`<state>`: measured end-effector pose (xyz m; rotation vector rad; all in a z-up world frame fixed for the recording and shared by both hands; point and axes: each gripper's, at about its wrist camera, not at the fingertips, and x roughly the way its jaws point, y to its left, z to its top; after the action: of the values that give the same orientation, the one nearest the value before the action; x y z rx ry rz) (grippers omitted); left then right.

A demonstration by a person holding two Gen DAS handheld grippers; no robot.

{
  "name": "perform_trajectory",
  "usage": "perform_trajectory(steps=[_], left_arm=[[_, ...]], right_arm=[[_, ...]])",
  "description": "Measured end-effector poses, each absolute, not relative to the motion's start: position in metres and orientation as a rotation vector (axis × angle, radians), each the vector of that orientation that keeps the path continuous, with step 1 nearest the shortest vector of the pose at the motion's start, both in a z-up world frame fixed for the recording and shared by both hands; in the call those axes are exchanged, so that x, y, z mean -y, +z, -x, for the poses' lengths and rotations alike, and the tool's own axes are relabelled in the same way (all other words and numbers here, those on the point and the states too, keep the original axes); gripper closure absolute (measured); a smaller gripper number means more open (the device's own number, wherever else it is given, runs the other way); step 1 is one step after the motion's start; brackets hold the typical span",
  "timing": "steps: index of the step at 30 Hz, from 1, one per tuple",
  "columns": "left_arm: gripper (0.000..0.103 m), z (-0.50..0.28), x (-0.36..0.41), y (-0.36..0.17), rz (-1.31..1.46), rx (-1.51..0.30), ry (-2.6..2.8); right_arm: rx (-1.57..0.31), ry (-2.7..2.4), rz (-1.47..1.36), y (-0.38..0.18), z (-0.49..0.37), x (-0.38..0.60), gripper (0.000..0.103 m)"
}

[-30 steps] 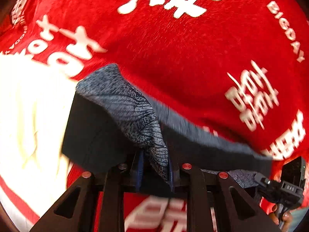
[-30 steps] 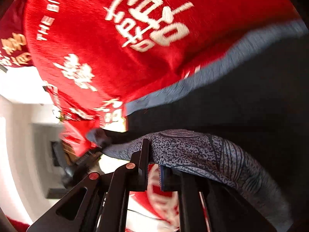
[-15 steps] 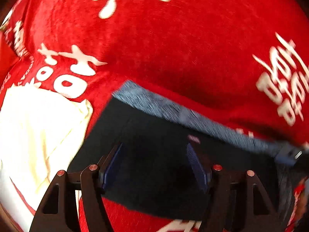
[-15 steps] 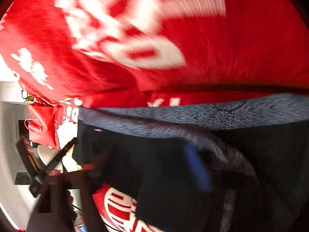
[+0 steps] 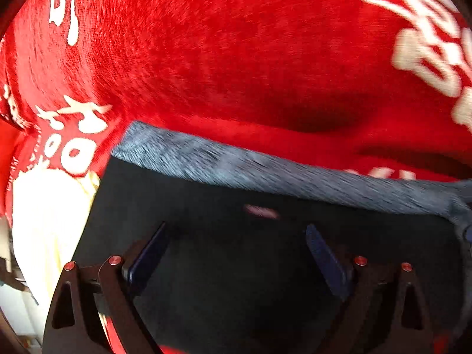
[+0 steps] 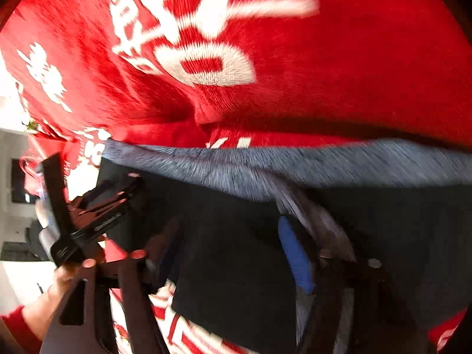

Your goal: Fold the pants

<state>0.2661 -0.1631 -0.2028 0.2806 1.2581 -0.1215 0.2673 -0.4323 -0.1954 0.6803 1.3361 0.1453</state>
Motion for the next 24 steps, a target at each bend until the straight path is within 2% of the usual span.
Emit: perform_trajectory(steps=[4, 12, 18, 24], left_arm=[[0.009, -0.212, 0.200, -0.182, -0.270, -1.308, -0.245], [0.009, -0.097, 0.303, -0.178, -0.312, -1.390, -0.507], [0.009, -0.063, 0.351, -0.180, -0.322, -1.436, -0.662], [0.009, -0.057, 0.359, -0.191, -0.327, -1.472, -0.711]], right_arm=[[-1.313, 0.082, -0.773, -0.172, -0.195, 0.462, 0.027], [-1.369, -0.094, -0.852, -0.169, -0.035, 0.497, 0.027], [-1.355, -0.212, -0.926, -0.169, 0.036, 0.502, 0.027], [-1.337, -0.331, -1.003, -0.174, 0.093, 0.488, 0.027]])
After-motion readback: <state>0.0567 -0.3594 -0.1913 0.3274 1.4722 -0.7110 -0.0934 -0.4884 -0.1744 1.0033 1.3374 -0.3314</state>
